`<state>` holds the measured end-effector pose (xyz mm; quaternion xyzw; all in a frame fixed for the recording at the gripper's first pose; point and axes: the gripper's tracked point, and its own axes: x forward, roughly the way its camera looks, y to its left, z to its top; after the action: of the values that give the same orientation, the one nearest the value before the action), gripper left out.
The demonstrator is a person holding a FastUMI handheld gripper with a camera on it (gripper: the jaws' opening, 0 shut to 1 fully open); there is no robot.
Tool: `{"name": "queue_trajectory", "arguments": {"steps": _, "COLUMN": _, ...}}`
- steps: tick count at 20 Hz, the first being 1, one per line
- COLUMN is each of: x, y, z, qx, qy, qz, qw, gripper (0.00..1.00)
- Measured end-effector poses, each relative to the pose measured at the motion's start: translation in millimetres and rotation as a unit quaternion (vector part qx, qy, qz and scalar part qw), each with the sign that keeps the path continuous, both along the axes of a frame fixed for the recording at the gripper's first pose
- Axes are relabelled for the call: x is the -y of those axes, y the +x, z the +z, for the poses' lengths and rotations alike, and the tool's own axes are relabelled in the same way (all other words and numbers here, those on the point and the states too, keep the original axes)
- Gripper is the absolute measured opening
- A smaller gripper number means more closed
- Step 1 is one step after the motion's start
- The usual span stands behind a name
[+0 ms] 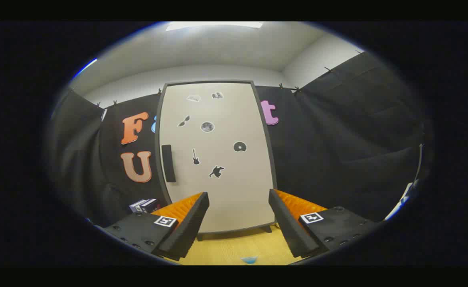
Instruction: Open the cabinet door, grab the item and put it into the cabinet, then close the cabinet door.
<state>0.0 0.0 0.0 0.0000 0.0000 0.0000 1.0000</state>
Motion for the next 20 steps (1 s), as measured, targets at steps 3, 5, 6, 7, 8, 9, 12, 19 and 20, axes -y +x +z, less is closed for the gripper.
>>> {"name": "queue_trajectory", "arguments": {"steps": 3, "x": -3.3, "y": 3.6, "z": -2.2, "qx": -0.002, "qy": 0.000, "qz": 0.002, "qw": 1.000, "gripper": 0.97}}
{"name": "queue_trajectory", "arguments": {"steps": 5, "x": -5.7, "y": 6.1, "z": -3.7, "qx": -0.004, "qy": 0.000, "qz": 0.004, "qw": 1.000, "gripper": 0.97}}
{"name": "queue_trajectory", "arguments": {"steps": 6, "x": -7.1, "y": 8.0, "z": -4.1, "qx": -0.005, "qy": 0.000, "qz": 0.005, "qw": 1.000, "gripper": 0.97}}
{"name": "queue_trajectory", "arguments": {"steps": 7, "x": -8.2, "y": 9.5, "z": -4.8, "qx": -0.005, "qy": 0.001, "qz": 0.005, "qw": 1.000, "gripper": 0.97}}
{"name": "queue_trajectory", "arguments": {"steps": 8, "x": -9.3, "y": 10.6, "z": -5.4, "qx": -0.004, "qy": 0.001, "qz": 0.006, "qw": 1.000, "gripper": 0.97}}
{"name": "queue_trajectory", "arguments": {"steps": 9, "x": -10.4, "y": 11.8, "z": -6.1, "qx": -0.005, "qy": 0.001, "qz": 0.007, "qw": 1.000, "gripper": 0.97}}
{"name": "queue_trajectory", "arguments": {"steps": 12, "x": -12.3, "y": 13.9, "z": -6.3, "qx": -0.006, "qy": 0.001, "qz": 0.008, "qw": 1.000, "gripper": 0.97}}
{"name": "queue_trajectory", "arguments": {"steps": 19, "x": -34.7, "y": 26.4, "z": 10.6, "qx": 0.007, "qy": 0.006, "qz": 0.031, "qw": 0.999, "gripper": 0.97}}
{"name": "queue_trajectory", "arguments": {"steps": 20, "x": -41.3, "y": 32.3, "z": 16.1, "qx": 0.009, "qy": 0.004, "qz": 0.037, "qw": 0.999, "gripper": 0.97}}
